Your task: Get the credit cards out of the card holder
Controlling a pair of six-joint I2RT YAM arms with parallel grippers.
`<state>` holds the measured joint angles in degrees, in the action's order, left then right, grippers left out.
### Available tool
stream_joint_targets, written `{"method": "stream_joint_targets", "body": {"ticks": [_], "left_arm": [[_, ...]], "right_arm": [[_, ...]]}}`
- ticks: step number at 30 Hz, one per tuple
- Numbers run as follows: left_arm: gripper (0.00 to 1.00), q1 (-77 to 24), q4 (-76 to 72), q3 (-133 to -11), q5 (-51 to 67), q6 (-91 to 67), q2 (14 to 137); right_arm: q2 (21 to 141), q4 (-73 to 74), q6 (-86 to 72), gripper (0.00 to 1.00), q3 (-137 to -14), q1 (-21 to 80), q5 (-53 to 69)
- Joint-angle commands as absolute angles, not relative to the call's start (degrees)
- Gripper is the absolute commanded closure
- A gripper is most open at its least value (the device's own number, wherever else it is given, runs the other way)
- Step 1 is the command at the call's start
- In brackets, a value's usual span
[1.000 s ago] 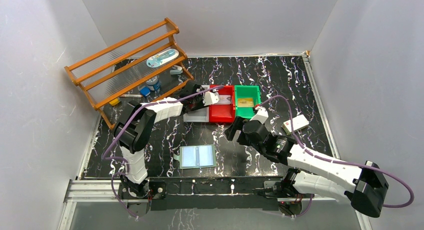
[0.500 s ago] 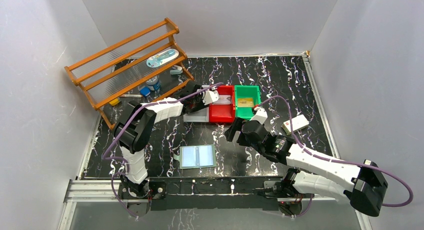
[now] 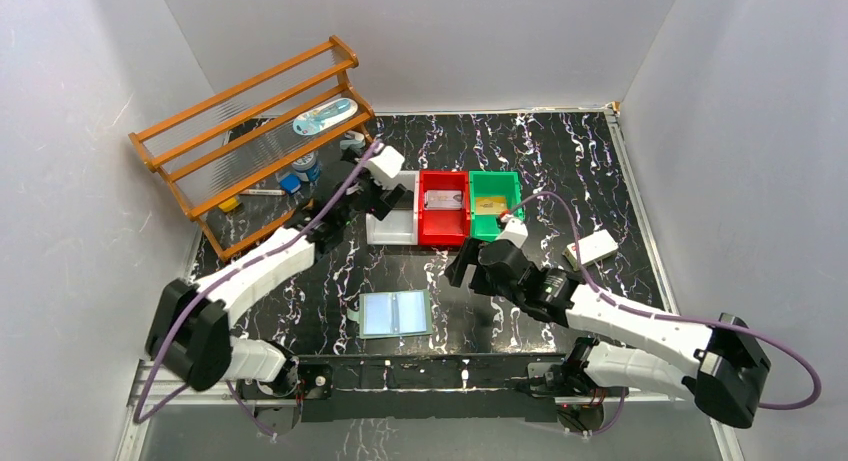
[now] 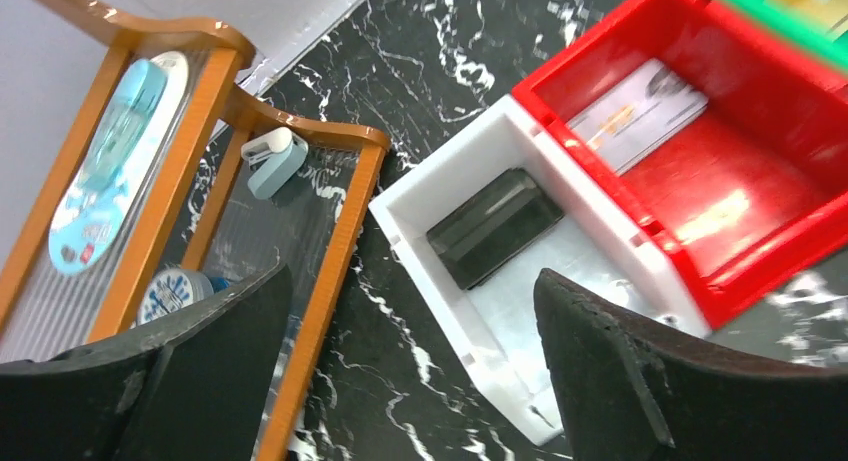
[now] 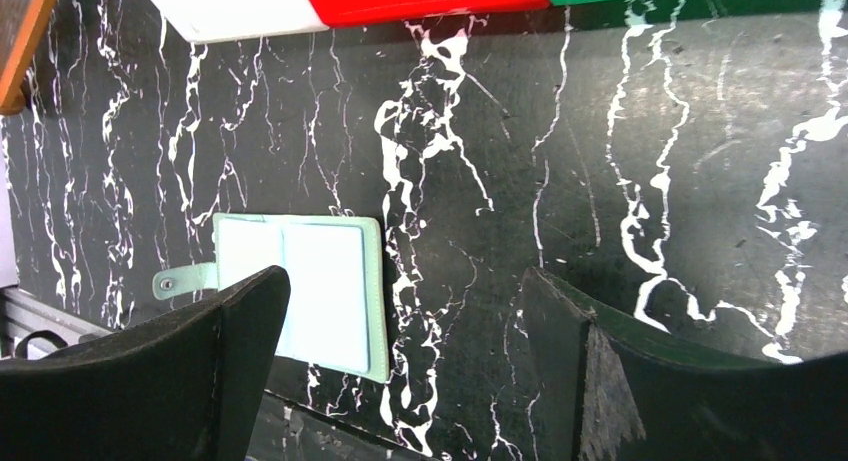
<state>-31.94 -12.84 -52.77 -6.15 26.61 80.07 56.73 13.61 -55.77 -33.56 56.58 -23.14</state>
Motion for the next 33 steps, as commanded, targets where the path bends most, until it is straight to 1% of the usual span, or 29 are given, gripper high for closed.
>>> {"method": "stream_joint_targets", "body": {"ticks": [1,3,7,10,15,17,23,29,33], "left_arm": [[0.08,-31.34,-10.48,-47.14,-5.02,10.23,69.33],[0.06,-31.21,-8.28,-43.69,-5.18,4.06,64.45],[0.05,-30.99,-1.93,-37.24,-6.79,-8.89,55.66],[0.04,-30.92,5.16,-34.81,-5.35,-16.99,49.51],[0.04,-30.86,13.91,-33.63,-6.14,-26.97,42.14],[0.04,-30.83,17.48,-33.61,-6.23,-27.39,39.30],[0.03,-30.90,24.37,-33.81,-14.32,-28.08,34.83],[0.03,-30.86,24.52,-33.51,-13.17,-28.27,34.46],[0.03,-30.92,24.53,-33.90,-12.29,-28.05,35.92]], "right_arm": [[60.03,12.08,-56.35,0.08,-38.67,56.25,-18.95],[62.86,12.46,-56.09,0.13,-40.35,56.25,-16.50],[69.98,14.94,-58.87,0.15,-43.44,56.34,-13.27],[76.63,16.24,-59.66,0.20,-46.73,57.49,-11.90],[85.19,21.96,-61.08,0.20,-54.88,63.59,-18.63],[88.17,24.50,-61.89,0.20,-58.50,65.51,-20.65],[94.91,31.05,-65.92,0.21,-64.50,69.96,-24.64],[99.32,35.29,-67.47,0.21,-68.13,71.34,-25.78],[101.79,34.74,-66.57,0.21,-69.46,71.52,-25.04]]}}
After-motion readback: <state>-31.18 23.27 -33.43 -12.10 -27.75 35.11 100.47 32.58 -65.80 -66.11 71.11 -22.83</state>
